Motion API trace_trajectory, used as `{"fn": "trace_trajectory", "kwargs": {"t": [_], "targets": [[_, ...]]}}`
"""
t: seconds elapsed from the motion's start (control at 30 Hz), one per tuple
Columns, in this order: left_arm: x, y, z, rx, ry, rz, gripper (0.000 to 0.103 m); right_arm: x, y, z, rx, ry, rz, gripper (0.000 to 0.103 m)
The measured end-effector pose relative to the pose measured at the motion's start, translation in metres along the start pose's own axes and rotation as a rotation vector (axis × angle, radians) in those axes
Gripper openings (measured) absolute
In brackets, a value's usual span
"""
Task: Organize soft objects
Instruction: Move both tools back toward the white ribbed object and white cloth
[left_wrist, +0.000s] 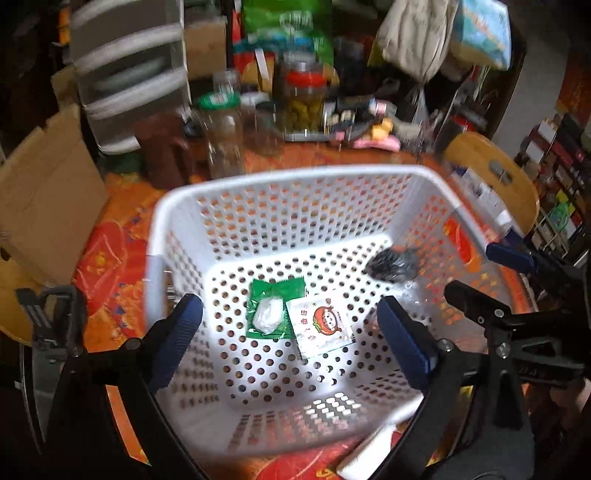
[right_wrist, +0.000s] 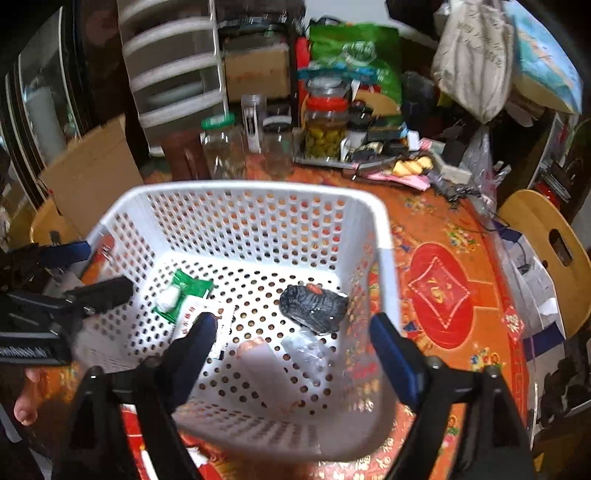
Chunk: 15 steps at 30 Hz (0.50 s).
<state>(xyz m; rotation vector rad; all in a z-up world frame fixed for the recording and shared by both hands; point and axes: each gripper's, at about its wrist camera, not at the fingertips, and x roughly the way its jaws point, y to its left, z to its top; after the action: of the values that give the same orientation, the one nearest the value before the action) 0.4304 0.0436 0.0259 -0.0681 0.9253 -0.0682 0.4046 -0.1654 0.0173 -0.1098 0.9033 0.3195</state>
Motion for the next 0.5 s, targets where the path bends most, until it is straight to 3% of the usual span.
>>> {"fn": "trace_trajectory", "kwargs": {"t": [0.17,0.5], "targets": [[-0.074,0.003,-0.032,0.030,-0.169,0.012,0.103,-0.050,-0.002,-0.025,0.004,-0.103,0.002,0.091],[-0.154,0.007,-0.131,0.053,-0.296,0.004,0.103,-0.113,0.009,-0.106,0.026,-0.225,0.017,0.094]]}}
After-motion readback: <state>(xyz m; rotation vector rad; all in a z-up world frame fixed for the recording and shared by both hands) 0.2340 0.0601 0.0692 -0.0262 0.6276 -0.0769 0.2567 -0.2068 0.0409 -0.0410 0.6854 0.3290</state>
